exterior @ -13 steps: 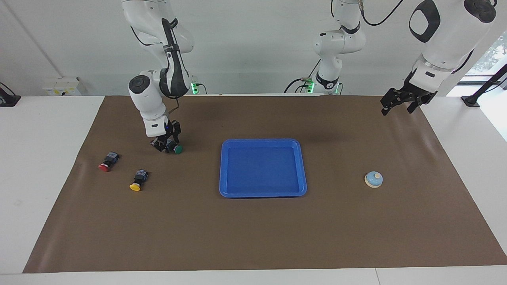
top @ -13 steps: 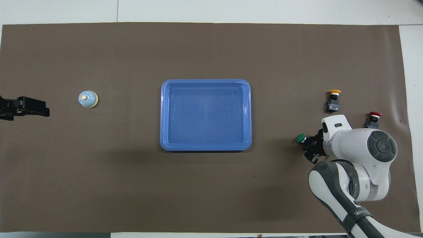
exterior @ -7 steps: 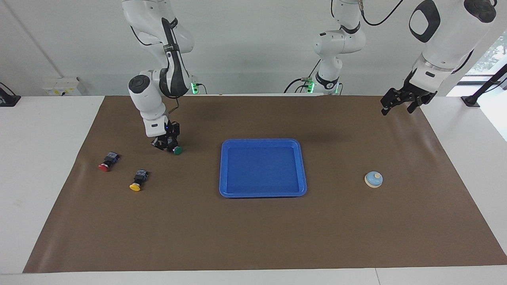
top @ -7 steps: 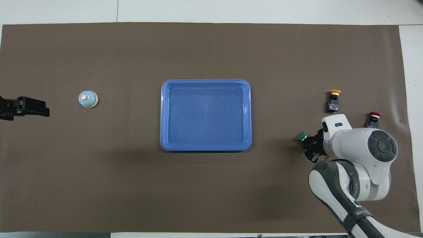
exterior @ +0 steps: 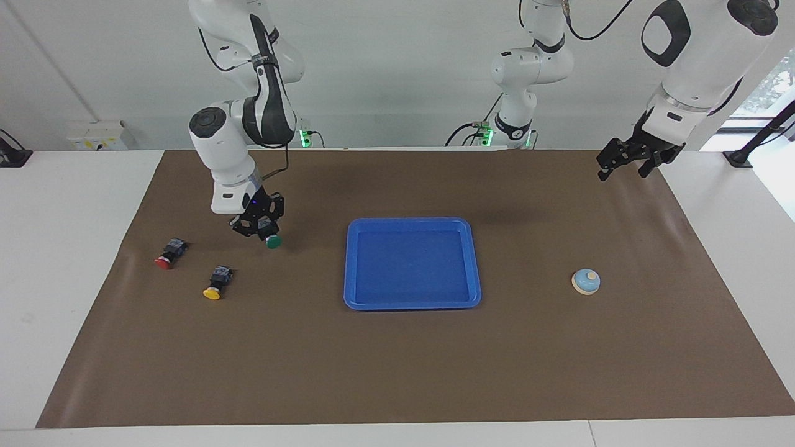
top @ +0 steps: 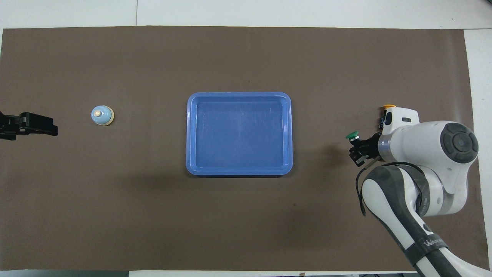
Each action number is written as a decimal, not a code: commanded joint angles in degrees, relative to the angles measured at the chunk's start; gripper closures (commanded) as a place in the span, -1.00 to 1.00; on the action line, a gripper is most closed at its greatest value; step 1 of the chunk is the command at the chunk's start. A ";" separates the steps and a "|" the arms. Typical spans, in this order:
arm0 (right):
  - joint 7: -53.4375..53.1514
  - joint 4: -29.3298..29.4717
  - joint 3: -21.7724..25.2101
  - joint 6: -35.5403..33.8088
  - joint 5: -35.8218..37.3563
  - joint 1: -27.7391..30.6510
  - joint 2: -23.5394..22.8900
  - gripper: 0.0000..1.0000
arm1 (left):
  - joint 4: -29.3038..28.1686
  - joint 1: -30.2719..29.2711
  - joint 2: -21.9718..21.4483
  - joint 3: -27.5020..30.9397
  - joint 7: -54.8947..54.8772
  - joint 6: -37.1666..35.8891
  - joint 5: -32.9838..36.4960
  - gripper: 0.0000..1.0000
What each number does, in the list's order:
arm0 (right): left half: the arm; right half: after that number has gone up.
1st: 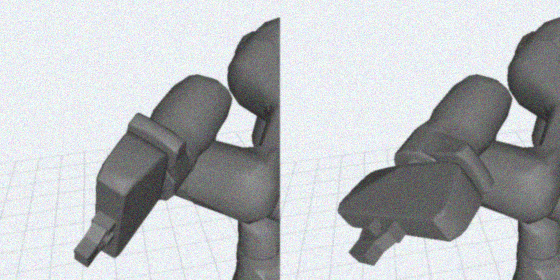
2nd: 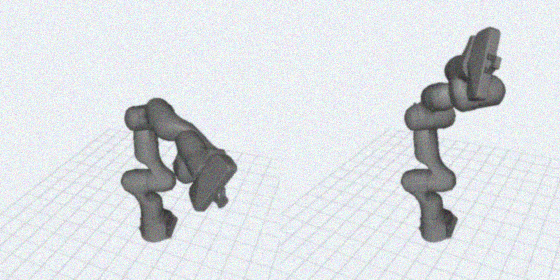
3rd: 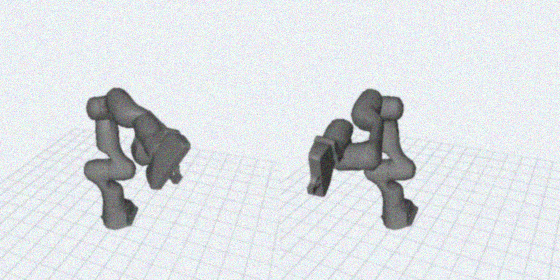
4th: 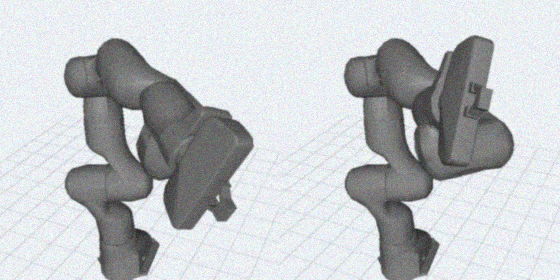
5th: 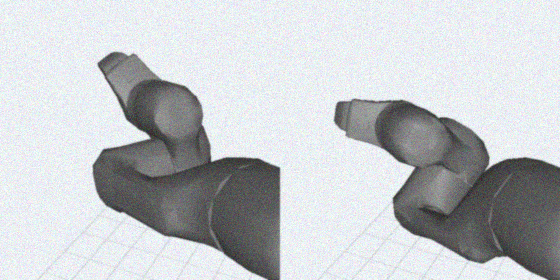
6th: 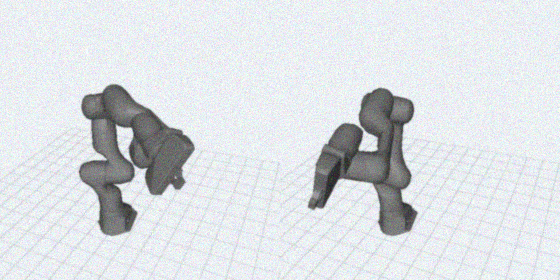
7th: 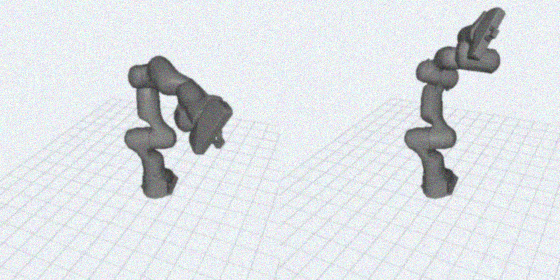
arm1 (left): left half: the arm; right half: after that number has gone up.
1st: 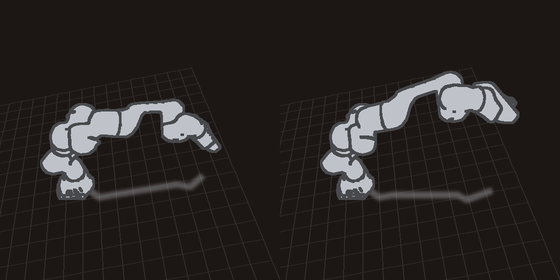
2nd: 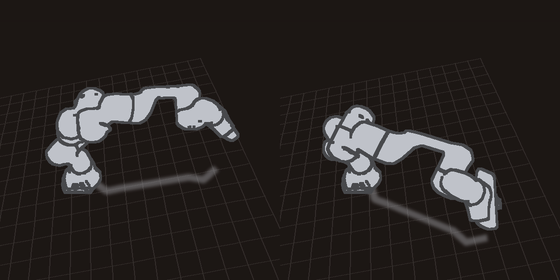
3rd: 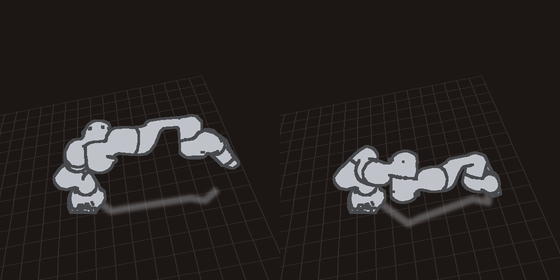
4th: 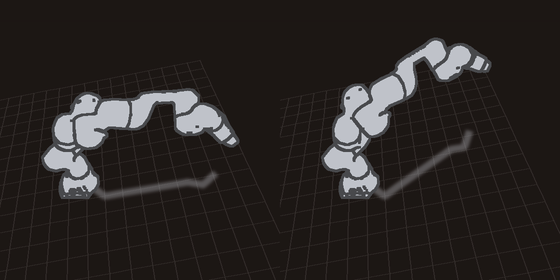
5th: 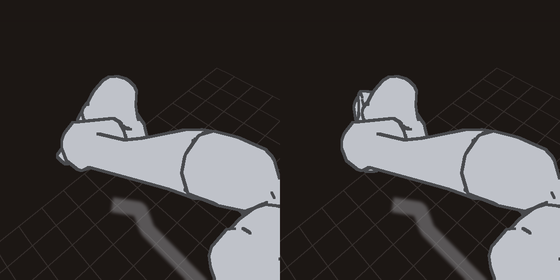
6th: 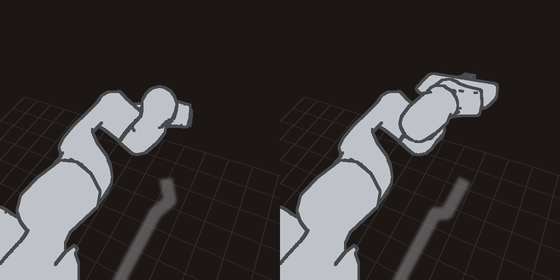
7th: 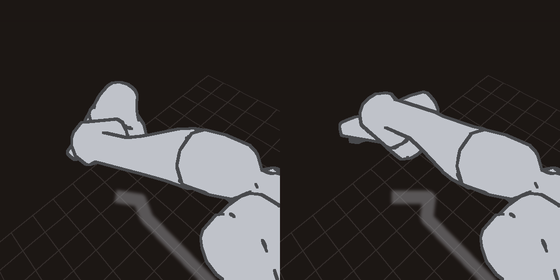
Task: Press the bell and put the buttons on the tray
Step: 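Carry the green button over the blue tray and lower it, then open the right gripper and move it to the yellow-capped button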
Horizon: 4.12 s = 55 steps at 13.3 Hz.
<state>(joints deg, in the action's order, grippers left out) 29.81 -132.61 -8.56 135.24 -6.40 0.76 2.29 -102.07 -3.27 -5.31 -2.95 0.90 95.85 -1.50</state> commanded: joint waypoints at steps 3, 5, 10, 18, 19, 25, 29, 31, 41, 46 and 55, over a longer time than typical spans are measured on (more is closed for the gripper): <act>-21.51 11.55 -0.32 -6.11 -1.07 -7.86 -5.53 1.00 | 0.73 0.10 -0.05 0.31 -0.03 -0.84 -0.61 -1.00; -26.80 16.92 -0.32 -9.55 -0.37 -9.71 -7.56 1.00 | 0.73 0.10 -0.05 0.31 -0.03 -0.84 -0.61 -1.00; -31.56 24.66 -0.23 -15.96 0.33 -10.51 -11.16 1.00 | 0.73 0.10 -0.05 0.31 -0.03 -0.84 -0.61 -1.00; -52.99 45.41 -0.05 -19.67 7.10 -20.61 -31.11 1.00 | 0.73 0.10 -0.05 0.31 -0.03 -0.84 -0.61 -1.00; -54.23 45.42 -0.05 -18.19 7.19 -21.23 -32.43 1.00 | 0.73 0.10 -0.05 0.31 -0.03 -0.84 -0.61 -1.00; -54.60 37.79 -0.05 -11.16 6.84 -20.71 -31.39 1.00 | 0.73 0.10 -0.05 0.31 -0.03 -0.84 -0.61 -1.00; -54.42 30.84 -0.05 -5.44 7.01 -21.41 -29.46 1.00 | 0.73 0.10 -0.05 0.31 -0.03 -0.84 -0.61 -1.00; -54.42 30.65 -0.05 -5.69 7.01 -21.41 -29.36 1.00 | 0.73 0.10 -0.05 0.31 -0.03 -0.84 -0.61 -1.00; -60.66 37.86 0.21 -16.93 6.57 -20.01 -27.45 -1.00 | 0.73 0.10 -0.05 0.31 -0.03 -0.84 -0.61 -1.00; -57.15 37.42 0.56 -21.68 7.72 -10.63 -21.55 -1.00 | 0.73 0.10 -0.05 0.31 -0.03 -0.84 -0.61 -1.00; -42.56 29.01 0.74 -17.77 13.96 8.54 -18.21 -1.00 | 0.73 0.10 -0.05 0.31 -0.03 -0.84 -0.61 -1.00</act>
<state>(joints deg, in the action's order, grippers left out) -14.84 -98.75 -7.23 113.00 6.65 6.19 -18.42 -102.07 -3.27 -5.31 -2.95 0.91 95.85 -1.50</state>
